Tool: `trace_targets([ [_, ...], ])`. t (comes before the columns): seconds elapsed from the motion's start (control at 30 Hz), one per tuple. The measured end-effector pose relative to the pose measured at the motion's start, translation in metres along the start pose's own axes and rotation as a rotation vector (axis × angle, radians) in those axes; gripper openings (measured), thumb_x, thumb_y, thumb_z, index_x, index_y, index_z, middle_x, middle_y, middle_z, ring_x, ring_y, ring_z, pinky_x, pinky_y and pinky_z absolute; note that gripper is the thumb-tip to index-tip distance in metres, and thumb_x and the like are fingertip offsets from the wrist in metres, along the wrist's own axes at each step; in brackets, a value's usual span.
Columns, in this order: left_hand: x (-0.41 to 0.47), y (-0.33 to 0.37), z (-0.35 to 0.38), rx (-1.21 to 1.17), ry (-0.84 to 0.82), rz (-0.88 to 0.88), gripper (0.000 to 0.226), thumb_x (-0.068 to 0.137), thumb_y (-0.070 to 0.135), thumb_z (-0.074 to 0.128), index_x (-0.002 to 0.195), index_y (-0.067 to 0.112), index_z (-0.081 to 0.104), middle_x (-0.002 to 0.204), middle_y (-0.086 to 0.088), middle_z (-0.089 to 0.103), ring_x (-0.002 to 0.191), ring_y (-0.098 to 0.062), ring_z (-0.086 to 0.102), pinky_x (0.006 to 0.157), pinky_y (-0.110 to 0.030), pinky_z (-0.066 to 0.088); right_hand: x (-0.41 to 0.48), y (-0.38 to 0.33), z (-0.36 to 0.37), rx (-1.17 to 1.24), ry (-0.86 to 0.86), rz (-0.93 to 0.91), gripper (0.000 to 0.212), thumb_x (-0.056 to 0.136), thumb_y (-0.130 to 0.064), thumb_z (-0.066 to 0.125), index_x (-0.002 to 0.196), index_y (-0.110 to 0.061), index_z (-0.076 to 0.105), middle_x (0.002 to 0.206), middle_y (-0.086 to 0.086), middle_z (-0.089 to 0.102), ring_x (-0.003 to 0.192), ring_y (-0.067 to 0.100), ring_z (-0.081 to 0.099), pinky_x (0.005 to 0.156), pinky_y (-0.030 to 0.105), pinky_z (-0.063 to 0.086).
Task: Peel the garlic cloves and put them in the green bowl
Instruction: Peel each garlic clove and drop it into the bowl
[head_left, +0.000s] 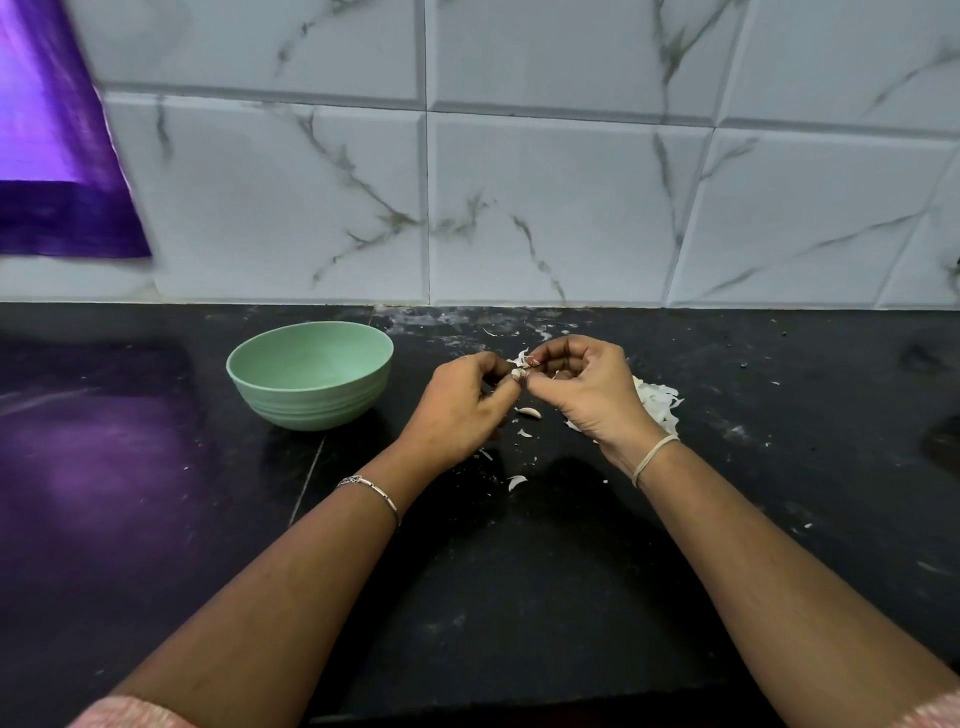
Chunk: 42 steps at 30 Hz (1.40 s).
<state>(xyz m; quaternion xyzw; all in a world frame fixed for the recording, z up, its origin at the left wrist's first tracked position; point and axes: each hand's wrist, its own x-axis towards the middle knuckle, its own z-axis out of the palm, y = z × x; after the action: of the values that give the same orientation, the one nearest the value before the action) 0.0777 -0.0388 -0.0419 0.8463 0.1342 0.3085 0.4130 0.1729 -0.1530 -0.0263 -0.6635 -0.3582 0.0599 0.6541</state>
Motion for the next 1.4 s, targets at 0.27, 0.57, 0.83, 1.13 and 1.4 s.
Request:
trace_targets([
  [0.27, -0.001, 0.005, -0.004, -0.094, -0.020, -0.040, 0.014, 0.094, 0.017, 0.056, 0.082, 0.010, 0.059, 0.069, -0.013, 0.059, 0.056, -0.016, 0.059, 0.057, -0.043, 0.060, 0.018, 0.014, -0.031, -0.500, 0.023, -0.116, 0.005, 0.082, -0.016, 0.071, 0.085, -0.020, 0.070, 0.080, -0.011, 0.064, 0.060, -0.001, 0.050, 0.062, 0.016, 0.038],
  [0.57, 0.007, 0.013, -0.069, 0.517, 0.265, 0.155, 0.019, 0.080, 0.044, 0.051, 0.081, 0.027, 0.058, 0.085, 0.007, 0.060, 0.082, -0.020, 0.058, 0.069, -0.032, 0.044, 0.018, 0.018, -0.042, -0.881, 0.076, -0.012, 0.021, 0.079, -0.034, 0.077, 0.065, -0.028, 0.063, 0.083, -0.006, 0.062, 0.081, 0.015, 0.057, 0.069, 0.024, 0.039],
  [0.83, 0.001, -0.007, -0.120, 0.761, 0.302, -0.260, 0.012, 0.086, 0.038, 0.063, 0.091, 0.029, 0.068, 0.104, 0.000, 0.068, 0.105, -0.027, 0.059, 0.096, -0.045, 0.035, 0.014, 0.020, -0.041, -0.815, 0.112, -0.028, 0.020, 0.076, -0.021, 0.076, 0.076, -0.021, 0.056, 0.072, -0.006, 0.062, 0.072, 0.018, 0.059, 0.063, 0.029, 0.040],
  [1.13, 0.004, -0.011, -0.121, 0.738, 0.320, -0.265, 0.024, 0.098, 0.037, 0.052, 0.108, 0.025, 0.070, 0.116, -0.004, 0.066, 0.113, -0.030, 0.056, 0.097, -0.046, 0.035, 0.018, 0.021, -0.043, -0.750, 0.119, -0.063, 0.020, 0.074, -0.029, 0.082, 0.075, -0.022, 0.064, 0.065, -0.004, 0.061, 0.066, 0.015, 0.058, 0.062, 0.028, 0.041],
  [1.4, 0.005, 0.004, -0.089, 0.578, 0.229, 0.088, 0.020, 0.086, 0.027, 0.069, 0.105, 0.020, 0.072, 0.096, -0.002, 0.066, 0.097, -0.022, 0.060, 0.085, -0.030, 0.046, 0.018, 0.024, -0.045, -0.770, 0.110, -0.057, 0.019, 0.076, -0.011, 0.078, 0.077, -0.026, 0.065, 0.073, -0.007, 0.069, 0.076, 0.013, 0.065, 0.074, 0.028, 0.051],
])
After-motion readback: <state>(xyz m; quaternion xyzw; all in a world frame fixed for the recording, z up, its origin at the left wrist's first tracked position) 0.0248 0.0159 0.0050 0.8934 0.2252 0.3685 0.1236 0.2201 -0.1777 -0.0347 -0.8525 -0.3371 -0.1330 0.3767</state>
